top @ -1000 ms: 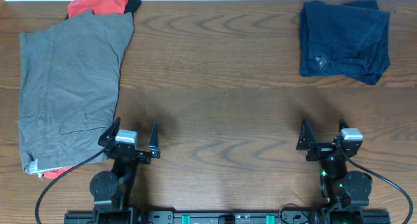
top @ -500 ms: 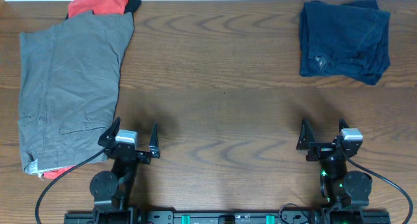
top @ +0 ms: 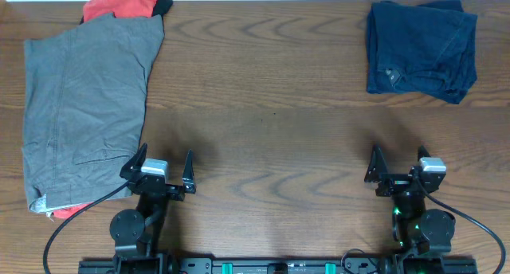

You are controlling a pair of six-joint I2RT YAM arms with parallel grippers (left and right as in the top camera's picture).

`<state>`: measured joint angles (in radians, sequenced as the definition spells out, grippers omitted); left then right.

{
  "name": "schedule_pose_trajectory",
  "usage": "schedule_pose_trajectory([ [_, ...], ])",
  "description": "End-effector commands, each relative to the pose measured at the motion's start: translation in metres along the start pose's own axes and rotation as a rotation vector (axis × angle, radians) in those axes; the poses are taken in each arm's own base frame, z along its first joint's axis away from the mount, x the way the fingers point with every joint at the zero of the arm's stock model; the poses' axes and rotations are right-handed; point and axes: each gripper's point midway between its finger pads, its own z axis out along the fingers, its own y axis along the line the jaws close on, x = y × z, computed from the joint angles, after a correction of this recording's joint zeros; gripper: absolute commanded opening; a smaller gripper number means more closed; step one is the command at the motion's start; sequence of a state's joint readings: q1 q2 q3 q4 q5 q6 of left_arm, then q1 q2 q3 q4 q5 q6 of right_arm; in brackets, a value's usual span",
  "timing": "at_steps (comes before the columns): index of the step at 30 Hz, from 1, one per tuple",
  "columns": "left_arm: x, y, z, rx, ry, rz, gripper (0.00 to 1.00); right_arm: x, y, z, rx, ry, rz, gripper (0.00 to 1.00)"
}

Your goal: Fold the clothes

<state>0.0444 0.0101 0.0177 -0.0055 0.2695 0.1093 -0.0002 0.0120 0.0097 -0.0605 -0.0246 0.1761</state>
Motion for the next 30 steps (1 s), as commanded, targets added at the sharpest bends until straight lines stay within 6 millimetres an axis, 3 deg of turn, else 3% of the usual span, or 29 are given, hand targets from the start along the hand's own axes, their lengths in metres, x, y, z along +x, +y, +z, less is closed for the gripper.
schedule_pose_trajectory([
  [1, 0.015, -0.002, 0.001, 0.011, 0.047, 0.000, 0.98, -0.006, 0.001, 0.000, 0.001, -0.029, 0.010, 0.99],
  [10, 0.005, -0.002, 0.001, 0.009, 0.009, -0.058, 0.98, -0.041, 0.008, -0.004, -0.033, -0.174, 0.006, 0.99],
  [16, -0.025, -0.002, -0.005, 0.008, -0.048, -0.052, 0.98, -0.057, 0.026, -0.008, -0.124, -0.239, -0.059, 0.99],
  [21, -0.052, -0.001, -0.009, 0.008, -0.068, -0.055, 0.98, -0.065, 0.030, -0.011, -0.142, -0.270, -0.062, 0.99],
  [30, -0.080, 0.002, 0.003, 0.009, 0.054, -0.081, 0.98, -0.082, 0.039, -0.015, -0.170, -0.291, -0.123, 0.99],
])
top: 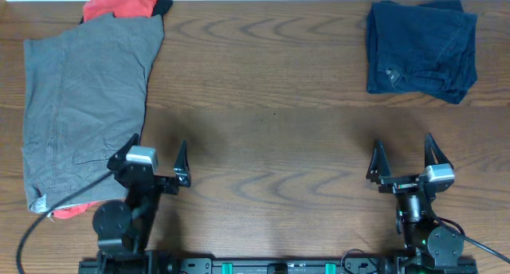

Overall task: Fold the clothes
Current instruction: 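Reach the left gripper to the grey shorts on the red shirt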

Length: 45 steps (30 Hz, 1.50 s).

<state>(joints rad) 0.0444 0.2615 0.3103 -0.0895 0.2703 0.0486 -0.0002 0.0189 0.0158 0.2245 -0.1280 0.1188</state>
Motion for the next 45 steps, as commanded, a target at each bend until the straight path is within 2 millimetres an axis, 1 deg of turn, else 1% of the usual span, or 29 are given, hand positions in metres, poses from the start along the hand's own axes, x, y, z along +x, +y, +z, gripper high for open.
schedule_pose_trajectory([
  [1, -0.017, -0.001, 0.005, 0.007, 0.035, -0.016, 0.98, -0.019, 0.008, 0.002, -0.030, -0.021, -0.049, 0.99],
  [5, -0.018, 0.001, 0.015, 0.005, 0.133, -0.037, 0.98, -0.025, 0.007, 0.009, -0.028, 0.008, -0.055, 0.99],
  [8, -0.016, 0.002, 0.020, 0.003, 0.220, -0.057, 0.98, -0.032, 0.013, 0.022, -0.058, 0.057, -0.066, 0.99],
  [13, -0.017, 0.003, 0.022, 0.000, 0.330, -0.080, 0.98, -0.041, 0.024, 0.054, -0.131, 0.187, -0.058, 0.99],
  [19, -0.018, 0.002, 0.020, -0.002, 0.458, -0.108, 0.98, -0.038, 0.037, 0.102, -0.238, 0.420, -0.012, 0.99],
  [22, -0.015, 0.002, 0.020, 0.003, 0.522, -0.100, 0.98, -0.030, 0.038, 0.124, -0.255, 0.541, 0.028, 0.99],
  [25, -0.014, 0.003, 0.024, 0.010, 0.550, -0.088, 0.98, -0.016, 0.038, 0.142, -0.264, 0.652, 0.067, 0.99],
  [27, -0.012, 0.004, 0.028, 0.011, 0.556, -0.086, 0.98, -0.008, 0.038, 0.150, -0.276, 0.692, 0.085, 0.99],
  [29, -0.012, 0.005, 0.033, 0.011, 0.554, -0.087, 0.98, 0.001, 0.037, 0.156, -0.277, 0.717, 0.095, 0.99],
  [31, -0.014, 0.006, 0.039, 0.010, 0.540, -0.084, 0.98, 0.014, 0.035, 0.158, -0.274, 0.747, 0.104, 0.99],
  [34, -0.022, 0.012, 0.053, 0.000, 0.498, -0.076, 0.98, 0.026, 0.034, 0.159, -0.271, 0.778, 0.114, 0.99],
  [36, -0.023, 0.024, 0.064, -0.034, 0.480, -0.080, 0.98, 0.032, 0.033, 0.158, -0.266, 0.800, 0.128, 0.99],
  [37, -0.022, 0.034, 0.069, -0.071, 0.479, -0.093, 0.98, 0.033, 0.033, 0.158, -0.266, 0.803, 0.129, 0.99],
  [39, -0.015, 0.065, 0.077, -0.183, 0.497, -0.123, 0.98, 0.034, 0.034, 0.157, -0.268, 0.808, 0.131, 0.99],
  [40, -0.008, 0.090, 0.079, -0.274, 0.525, -0.126, 0.98, 0.034, 0.034, 0.157, -0.268, 0.808, 0.131, 0.99],
  [42, 0.006, 0.133, 0.076, -0.417, 0.583, -0.117, 0.98, 0.035, 0.033, 0.157, -0.267, 0.810, 0.131, 0.99],
  [45, 0.024, 0.177, 0.076, -0.497, 0.640, -0.191, 0.99, 0.039, 0.032, 0.157, -0.262, 0.819, 0.132, 0.99],
])
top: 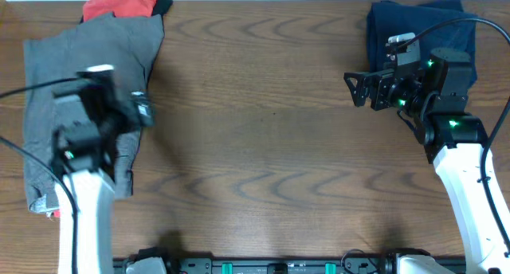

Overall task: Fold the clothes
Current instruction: 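Reach the left gripper to the grey shorts on the red shirt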

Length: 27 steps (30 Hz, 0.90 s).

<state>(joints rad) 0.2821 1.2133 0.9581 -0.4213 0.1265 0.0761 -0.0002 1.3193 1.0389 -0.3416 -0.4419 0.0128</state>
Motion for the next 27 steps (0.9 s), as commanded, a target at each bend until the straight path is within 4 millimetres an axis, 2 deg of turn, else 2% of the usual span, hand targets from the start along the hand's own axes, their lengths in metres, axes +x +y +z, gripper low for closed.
schedule_pose_trajectory([
  [1, -0.005, 0.056, 0.018, -0.129, 0.045, -0.082, 0.99, -0.005, 0.005, 0.002, -0.017, -0.005, -0.015, 0.99],
  [5, 0.005, 0.104, 0.047, -0.191, 0.124, -0.171, 0.98, 0.002, 0.000, 0.011, -0.017, 0.023, -0.002, 0.99],
  [8, 0.010, 0.134, 0.060, -0.230, 0.157, -0.224, 0.98, 0.009, -0.004, 0.018, -0.015, 0.048, 0.011, 0.99],
  [14, 0.017, 0.176, 0.078, -0.268, 0.193, -0.167, 0.98, 0.020, -0.008, 0.028, -0.015, 0.083, 0.028, 0.97],
  [18, 0.030, 0.191, 0.093, -0.274, 0.224, -0.140, 0.98, 0.024, -0.010, 0.032, -0.015, 0.099, 0.034, 0.95],
  [21, 0.048, 0.202, 0.110, -0.273, 0.261, -0.143, 0.97, 0.030, -0.011, 0.034, -0.015, 0.119, 0.044, 0.94],
  [27, 0.075, 0.210, 0.136, -0.240, 0.302, -0.182, 0.92, 0.047, -0.026, 0.037, 0.061, 0.184, 0.059, 0.93],
])
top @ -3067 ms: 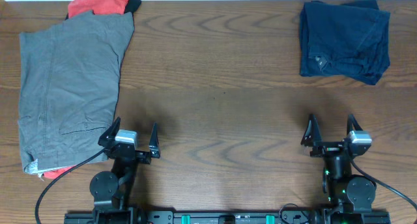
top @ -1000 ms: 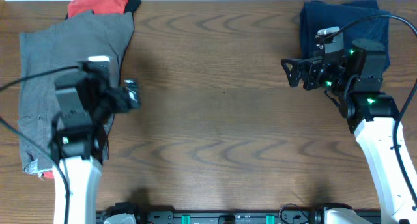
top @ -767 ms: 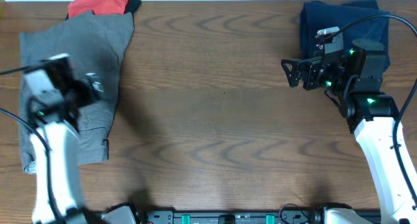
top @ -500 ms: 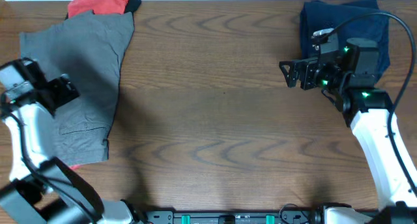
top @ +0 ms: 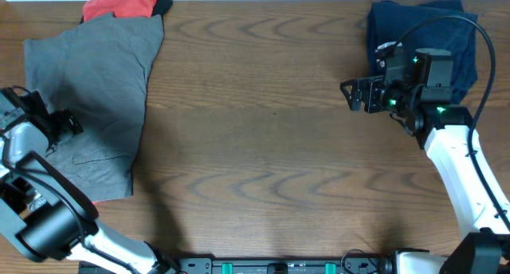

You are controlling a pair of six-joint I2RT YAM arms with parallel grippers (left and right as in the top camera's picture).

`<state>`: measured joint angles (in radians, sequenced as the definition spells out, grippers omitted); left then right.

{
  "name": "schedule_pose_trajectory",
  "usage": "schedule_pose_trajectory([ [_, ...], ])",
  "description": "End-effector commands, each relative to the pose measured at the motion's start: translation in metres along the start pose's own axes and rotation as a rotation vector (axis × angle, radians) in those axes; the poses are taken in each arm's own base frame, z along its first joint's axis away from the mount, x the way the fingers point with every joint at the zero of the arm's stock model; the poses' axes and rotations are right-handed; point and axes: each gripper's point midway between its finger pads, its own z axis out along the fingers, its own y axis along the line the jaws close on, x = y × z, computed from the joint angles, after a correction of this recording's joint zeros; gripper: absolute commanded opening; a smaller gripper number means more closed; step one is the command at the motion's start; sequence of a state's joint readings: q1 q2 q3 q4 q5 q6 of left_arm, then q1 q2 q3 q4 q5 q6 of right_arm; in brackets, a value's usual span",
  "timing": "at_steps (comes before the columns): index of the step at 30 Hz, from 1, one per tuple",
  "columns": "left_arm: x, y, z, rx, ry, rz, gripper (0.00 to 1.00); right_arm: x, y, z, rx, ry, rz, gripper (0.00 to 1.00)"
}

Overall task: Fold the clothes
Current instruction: 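Reach the left gripper to the grey shorts on the red shirt, then grasp the grey shorts with the left gripper and drag them rightward to center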

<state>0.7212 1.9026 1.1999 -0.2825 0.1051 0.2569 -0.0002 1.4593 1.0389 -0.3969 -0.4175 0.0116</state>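
Observation:
A grey garment (top: pixel 100 83) lies spread flat at the table's left, over a red garment (top: pixel 119 1) that shows at the top edge. A dark blue garment (top: pixel 418 31) lies bunched at the far right. My left gripper (top: pixel 60 119) is raised high over the grey garment's left edge. Its dark fingers look spread, with nothing between them. My right gripper (top: pixel 351 95) is open and points left, just left of the blue garment's near corner. The right arm covers part of that garment.
The brown wooden table (top: pixel 255 162) runs between the two piles. The arms' base rail (top: pixel 279 266) sits at the near edge. A cable (top: pixel 446 23) loops from the right arm over the blue garment.
The left arm has swung further left and nearer the camera, its gripper now at the grey garment's left edge. The right gripper has shifted slightly down. No garment has moved.
Both grippers first sat open at the near edge, by their bases. They then rose a little there. Later the left was over the grey garment and the right beside the blue one. They remain there now, with the clothes lying as before.

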Motion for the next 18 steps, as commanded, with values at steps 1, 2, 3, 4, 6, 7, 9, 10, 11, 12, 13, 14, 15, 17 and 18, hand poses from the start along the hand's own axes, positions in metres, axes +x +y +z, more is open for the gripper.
schedule_pose_trajectory([
  [1, -0.001, 0.003, 0.012, 0.032, -0.001, 0.006, 0.91, 0.000, -0.006, 0.003, 0.046, 0.010, -0.017, 0.93],
  [2, 0.001, 0.002, 0.015, 0.037, 0.003, 0.004, 0.91, 0.001, -0.007, 0.003, 0.049, 0.014, -0.015, 0.93],
  [3, 0.002, 0.002, 0.018, 0.040, 0.008, -0.001, 0.90, 0.001, -0.007, 0.003, 0.048, 0.015, -0.014, 0.93],
  [4, 0.004, 0.001, 0.020, 0.046, 0.012, -0.001, 0.89, 0.001, -0.007, 0.003, 0.048, 0.015, -0.014, 0.93],
  [6, 0.004, -0.004, 0.021, 0.071, 0.013, -0.003, 0.86, 0.000, -0.007, 0.003, 0.048, 0.012, -0.016, 0.93],
  [7, 0.004, -0.006, 0.021, 0.088, 0.010, -0.016, 0.84, 0.000, -0.007, 0.003, 0.048, 0.010, -0.016, 0.93],
  [9, -0.001, -0.014, 0.018, 0.131, -0.007, -0.062, 0.78, 0.000, -0.007, 0.003, 0.048, 0.008, -0.017, 0.93],
  [10, -0.004, -0.018, 0.016, 0.155, -0.018, -0.083, 0.71, 0.000, -0.007, 0.003, 0.048, 0.009, -0.017, 0.93],
  [11, -0.008, -0.023, 0.013, 0.185, -0.033, -0.105, 0.62, 0.000, -0.007, 0.003, 0.048, 0.009, -0.017, 0.92],
  [12, -0.013, -0.027, 0.010, 0.210, -0.047, -0.121, 0.55, 0.000, -0.007, 0.003, 0.048, 0.008, -0.017, 0.93],
  [13, -0.016, -0.031, 0.007, 0.233, -0.058, -0.130, 0.50, 0.000, -0.007, 0.003, 0.048, 0.008, -0.017, 0.92],
  [14, -0.019, -0.033, 0.003, 0.248, -0.069, -0.138, 0.45, 0.000, -0.007, 0.003, 0.048, 0.008, -0.017, 0.92],
  [15, -0.022, -0.034, 0.000, 0.256, -0.077, -0.146, 0.43, 0.000, -0.007, 0.003, 0.048, 0.008, -0.017, 0.92],
  [17, -0.027, -0.034, -0.007, 0.256, -0.092, -0.169, 0.39, 0.000, -0.007, 0.003, 0.048, 0.008, -0.017, 0.92],
  [18, -0.029, -0.033, -0.010, 0.256, -0.100, -0.182, 0.35, 0.000, -0.007, 0.003, 0.048, 0.009, -0.017, 0.91],
])
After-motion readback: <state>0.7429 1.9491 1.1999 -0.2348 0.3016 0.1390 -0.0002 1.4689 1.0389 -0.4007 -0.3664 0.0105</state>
